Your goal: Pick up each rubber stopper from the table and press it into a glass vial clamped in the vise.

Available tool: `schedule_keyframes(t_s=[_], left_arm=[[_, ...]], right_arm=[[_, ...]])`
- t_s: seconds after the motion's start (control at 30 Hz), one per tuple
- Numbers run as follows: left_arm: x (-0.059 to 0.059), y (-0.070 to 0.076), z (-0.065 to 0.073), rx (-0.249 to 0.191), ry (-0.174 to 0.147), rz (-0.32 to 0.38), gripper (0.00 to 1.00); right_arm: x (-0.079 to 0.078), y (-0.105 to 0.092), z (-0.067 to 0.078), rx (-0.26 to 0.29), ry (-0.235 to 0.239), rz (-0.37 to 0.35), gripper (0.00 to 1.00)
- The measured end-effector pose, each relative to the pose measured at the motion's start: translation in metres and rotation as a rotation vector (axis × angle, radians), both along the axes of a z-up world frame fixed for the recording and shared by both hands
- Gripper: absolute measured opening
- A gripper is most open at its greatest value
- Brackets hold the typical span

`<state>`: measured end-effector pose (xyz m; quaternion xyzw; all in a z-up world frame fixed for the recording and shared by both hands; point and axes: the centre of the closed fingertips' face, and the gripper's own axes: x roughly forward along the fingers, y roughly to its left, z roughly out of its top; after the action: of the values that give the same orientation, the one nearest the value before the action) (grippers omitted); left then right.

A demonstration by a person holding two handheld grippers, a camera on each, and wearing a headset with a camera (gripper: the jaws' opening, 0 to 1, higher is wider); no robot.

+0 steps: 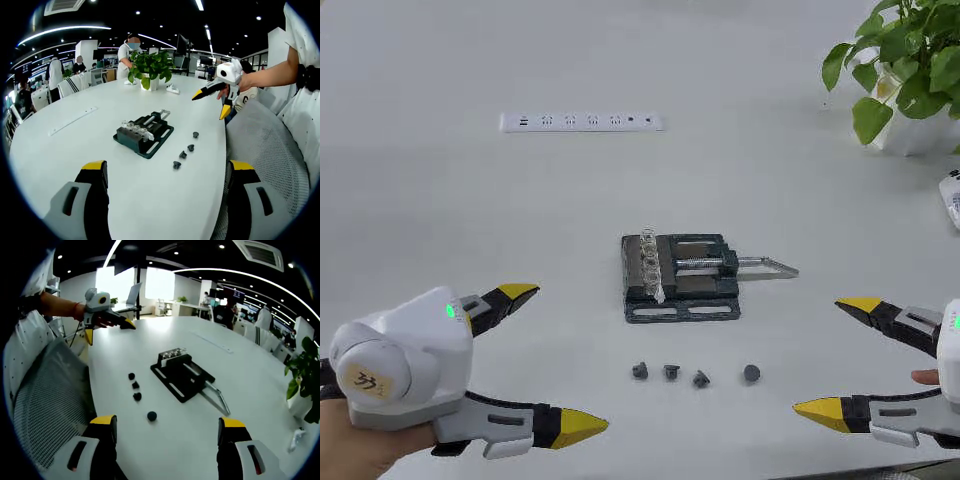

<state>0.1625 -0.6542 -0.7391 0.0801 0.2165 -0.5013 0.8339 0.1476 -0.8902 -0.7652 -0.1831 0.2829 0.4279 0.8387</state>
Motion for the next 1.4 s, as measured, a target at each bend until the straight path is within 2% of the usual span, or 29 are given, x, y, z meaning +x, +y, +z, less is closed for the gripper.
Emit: schedule_keyframes(t_s=[0.6,1.07,1.23,1.4], left_arm=[[-0.001,-0.007,0.002,-0.002,0.002,-0.013,0.99],[0.002,-0.009,0.000,-0.012,0.009,-0.012,0.99],[0.003,-0.007,-0.003,-0.017,0.011,-0.010,0.99],[0.004,-0.008,-0.003,-0.023,0.010,-0.007,0.99]], right_arm=[[-0.003,0.002,-0.003,0.002,0.013,0.001,0.81],[0.001,0.009,-0.003,-0.002,0.019,0.015,0.79],[0.003,0.016,-0.001,-0.009,0.026,0.036,0.78],[0.003,0.026,-0.002,-0.026,0.043,0.075,0.69]])
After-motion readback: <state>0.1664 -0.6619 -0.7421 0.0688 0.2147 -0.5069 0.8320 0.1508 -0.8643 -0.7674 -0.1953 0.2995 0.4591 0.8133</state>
